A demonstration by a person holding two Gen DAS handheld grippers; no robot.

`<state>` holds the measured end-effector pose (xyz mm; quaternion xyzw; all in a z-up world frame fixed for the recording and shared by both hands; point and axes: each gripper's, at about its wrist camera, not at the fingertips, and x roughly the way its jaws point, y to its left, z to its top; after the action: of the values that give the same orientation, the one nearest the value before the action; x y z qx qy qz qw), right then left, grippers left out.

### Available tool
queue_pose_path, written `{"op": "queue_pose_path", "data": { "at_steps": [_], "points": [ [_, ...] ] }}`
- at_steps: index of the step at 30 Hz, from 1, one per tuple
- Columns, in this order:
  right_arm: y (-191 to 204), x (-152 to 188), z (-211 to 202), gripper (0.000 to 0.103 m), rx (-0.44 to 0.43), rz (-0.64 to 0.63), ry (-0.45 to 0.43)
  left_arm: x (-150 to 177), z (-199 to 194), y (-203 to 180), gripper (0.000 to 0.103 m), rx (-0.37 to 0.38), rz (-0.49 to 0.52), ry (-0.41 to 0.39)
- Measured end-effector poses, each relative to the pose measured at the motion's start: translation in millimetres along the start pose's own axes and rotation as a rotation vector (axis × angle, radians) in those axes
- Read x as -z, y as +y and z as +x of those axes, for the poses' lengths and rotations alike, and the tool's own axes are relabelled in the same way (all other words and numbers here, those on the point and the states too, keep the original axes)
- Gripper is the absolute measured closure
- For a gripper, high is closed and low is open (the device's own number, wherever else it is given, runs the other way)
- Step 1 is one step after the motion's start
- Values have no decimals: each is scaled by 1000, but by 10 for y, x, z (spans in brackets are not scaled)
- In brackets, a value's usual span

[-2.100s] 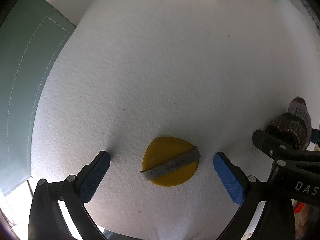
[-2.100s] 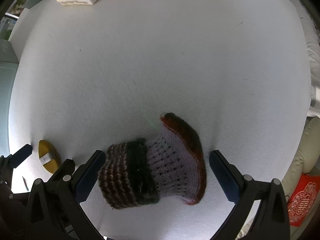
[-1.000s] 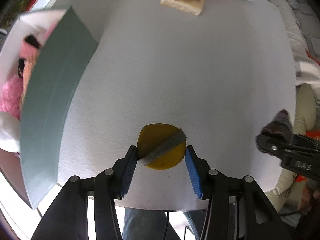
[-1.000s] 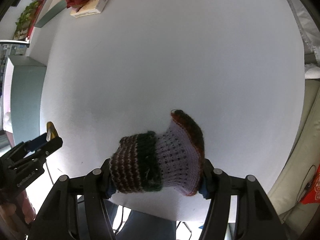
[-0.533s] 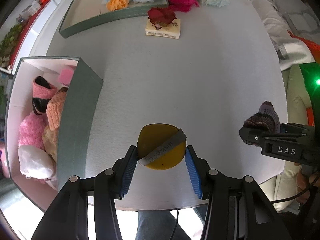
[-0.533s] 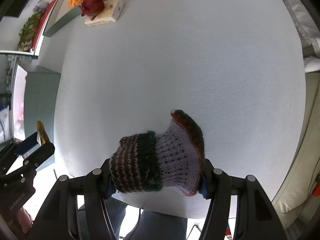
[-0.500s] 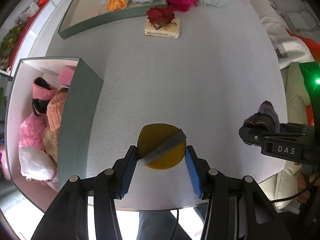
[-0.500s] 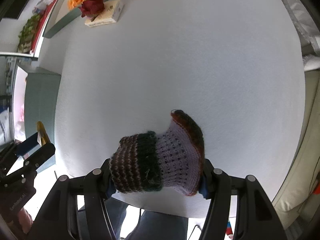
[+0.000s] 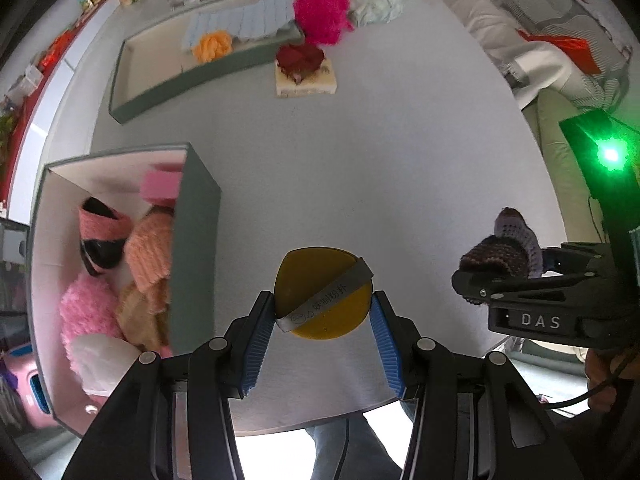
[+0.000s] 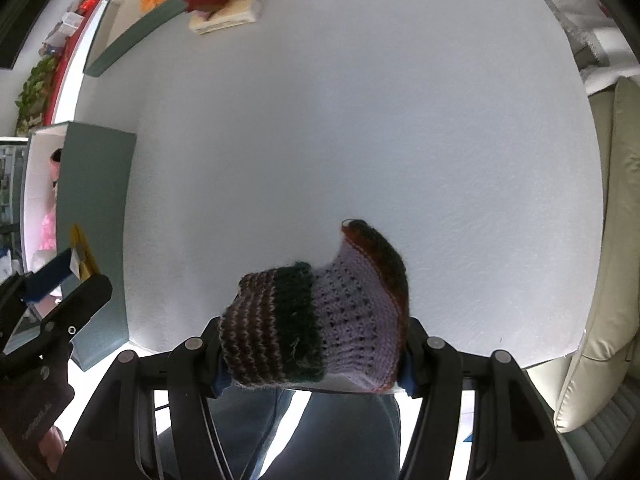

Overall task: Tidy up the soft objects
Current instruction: 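Carry the yellow sponge and striped knit hat over the white box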

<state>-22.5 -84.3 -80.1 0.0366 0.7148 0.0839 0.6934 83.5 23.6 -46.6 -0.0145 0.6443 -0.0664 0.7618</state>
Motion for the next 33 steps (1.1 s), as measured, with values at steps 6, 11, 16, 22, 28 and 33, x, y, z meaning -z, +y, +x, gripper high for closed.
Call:
{"op": "queue_pose_path", "data": {
  "at_steps": [6, 11, 16, 22, 28, 33],
  "points": [
    [-20, 65, -29, 38, 22, -20, -43, 91, -219, 220, 53, 7, -23, -62],
    [18, 35, 8, 38, 40, -52, -69, 117, -348, 428, 53, 7, -70, -107],
    [52, 132, -111, 38, 55, -90, -104, 170, -492, 666, 53, 2, -135, -160],
    [256, 102, -217, 38, 67, -149, -139, 213, -598, 934, 53, -26, -209, -213],
    [670, 106, -325, 37, 74, -228, -159, 339, -669, 1224, 53, -62, -295, -239],
    [1079, 110, -338, 37, 72, -312, -167, 454, -712, 1446, 53, -90, -365, -250]
  ]
}}
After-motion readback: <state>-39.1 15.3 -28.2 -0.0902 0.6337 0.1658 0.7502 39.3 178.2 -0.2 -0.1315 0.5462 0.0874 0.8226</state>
